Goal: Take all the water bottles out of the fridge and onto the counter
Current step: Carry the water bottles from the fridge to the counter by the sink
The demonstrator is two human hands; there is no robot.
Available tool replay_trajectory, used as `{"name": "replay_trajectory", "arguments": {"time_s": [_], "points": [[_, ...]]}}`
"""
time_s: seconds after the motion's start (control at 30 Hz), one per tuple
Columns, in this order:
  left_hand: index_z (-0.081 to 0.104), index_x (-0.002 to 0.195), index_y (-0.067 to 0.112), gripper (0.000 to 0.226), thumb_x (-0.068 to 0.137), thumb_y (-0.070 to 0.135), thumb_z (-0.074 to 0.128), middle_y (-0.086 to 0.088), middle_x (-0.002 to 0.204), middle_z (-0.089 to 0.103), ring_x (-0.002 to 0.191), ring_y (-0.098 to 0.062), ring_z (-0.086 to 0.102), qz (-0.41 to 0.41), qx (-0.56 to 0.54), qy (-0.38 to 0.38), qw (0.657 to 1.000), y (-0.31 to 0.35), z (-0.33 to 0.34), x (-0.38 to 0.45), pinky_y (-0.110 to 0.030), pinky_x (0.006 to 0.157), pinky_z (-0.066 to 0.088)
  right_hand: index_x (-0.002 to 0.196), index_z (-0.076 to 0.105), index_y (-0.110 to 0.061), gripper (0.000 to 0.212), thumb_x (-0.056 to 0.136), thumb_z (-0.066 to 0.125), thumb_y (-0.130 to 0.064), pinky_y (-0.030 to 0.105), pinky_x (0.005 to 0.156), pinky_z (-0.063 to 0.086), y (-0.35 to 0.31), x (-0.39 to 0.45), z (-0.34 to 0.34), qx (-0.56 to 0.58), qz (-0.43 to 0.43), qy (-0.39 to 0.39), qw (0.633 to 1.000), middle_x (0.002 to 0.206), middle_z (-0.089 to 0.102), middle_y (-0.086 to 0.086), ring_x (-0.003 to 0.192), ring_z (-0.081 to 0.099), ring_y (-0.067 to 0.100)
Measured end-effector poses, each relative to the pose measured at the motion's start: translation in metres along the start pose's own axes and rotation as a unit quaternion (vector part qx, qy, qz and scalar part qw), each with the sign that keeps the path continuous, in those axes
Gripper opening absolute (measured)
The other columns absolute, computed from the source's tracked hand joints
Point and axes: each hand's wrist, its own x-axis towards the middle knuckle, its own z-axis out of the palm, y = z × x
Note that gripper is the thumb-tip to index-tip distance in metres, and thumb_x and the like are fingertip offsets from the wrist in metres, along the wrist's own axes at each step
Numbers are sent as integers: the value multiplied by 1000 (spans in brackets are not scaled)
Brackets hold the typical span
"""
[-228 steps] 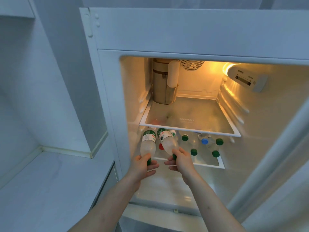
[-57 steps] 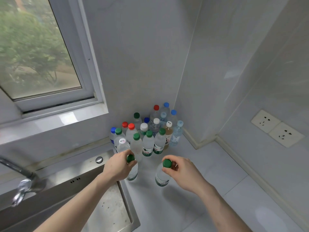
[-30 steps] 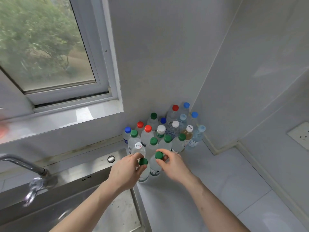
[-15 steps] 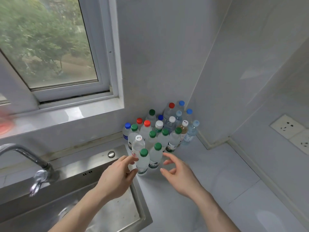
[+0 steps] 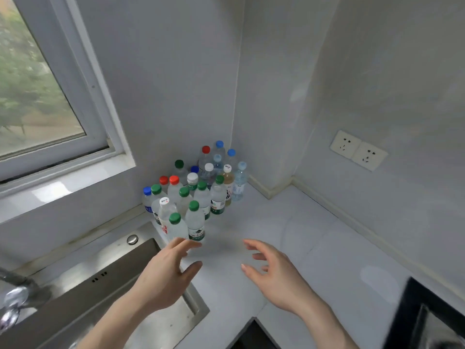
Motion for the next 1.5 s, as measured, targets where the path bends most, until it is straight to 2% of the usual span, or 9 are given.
{"name": "replay_trajectory", "arguments": {"time_s": [0.13,0.4,0.6,0.73,0.87,1.03,1.17,1.3,1.5], "points": [[54,134,44,38,97,48,61,30,130,49,116,2,57,66,3,-20,998,43,11,8,-25,94,49,146,46,-50,50,99,63,-45,24,113,41,20,-50,-24,4,31,55,998,137,45,-40,130,47,-10],[55,130,46,34,96,47,63,33,130,47,115,0,56,206,23,-107,972,146,70,-11,-23,91,44,147,45,-53,50,100,62,-49,23,116,38,71,-185,-66,34,119,203,971,143,45,-37,133,42,-14],[55,131,44,33,98,42,62,34,132,44,118,2,51,290,15,-168,942,233,118,-67,-10,89,35,146,44,-56,51,100,64,-46,16,110,33,95,-318,-66,71,196,281,937,119,32,-53,109,34,-31],[53,130,48,32,99,45,59,40,133,40,117,6,47,333,7,-201,921,278,149,-131,-4,85,33,145,47,-57,51,98,66,-48,16,112,38,113,-409,-51,78,209,339,914,139,46,-42,132,41,-19],[55,129,48,32,98,42,61,39,132,44,114,7,52,381,-18,-244,892,310,184,-201,-2,89,34,143,48,-56,49,98,66,-47,19,114,37,121,-504,-32,75,233,385,890,141,47,-44,135,41,-18],[57,129,47,34,97,40,64,37,132,45,122,15,45,456,-30,-313,832,358,238,-287,-6,98,33,142,51,-54,49,97,69,-45,20,115,37,131,-632,0,86,289,464,833,142,51,-37,135,43,-15],[57,127,46,32,96,43,64,36,132,46,124,12,46,524,-29,-359,772,411,276,-351,-17,104,38,143,54,-48,49,97,71,-38,22,117,38,134,-729,23,84,343,535,767,141,54,-34,133,44,-18],[57,129,46,33,96,45,63,35,132,46,125,10,46,586,-16,-397,707,466,310,-408,-14,102,36,140,54,-52,47,97,70,-43,26,113,43,134,-804,44,88,392,597,695,138,53,-37,128,47,-17],[57,127,47,32,95,45,62,37,131,44,123,12,46,651,-11,-449,612,539,369,-487,-21,103,39,143,51,-53,48,97,66,-49,28,118,39,134,-891,68,96,445,656,602,143,50,-36,135,45,-9]]}}
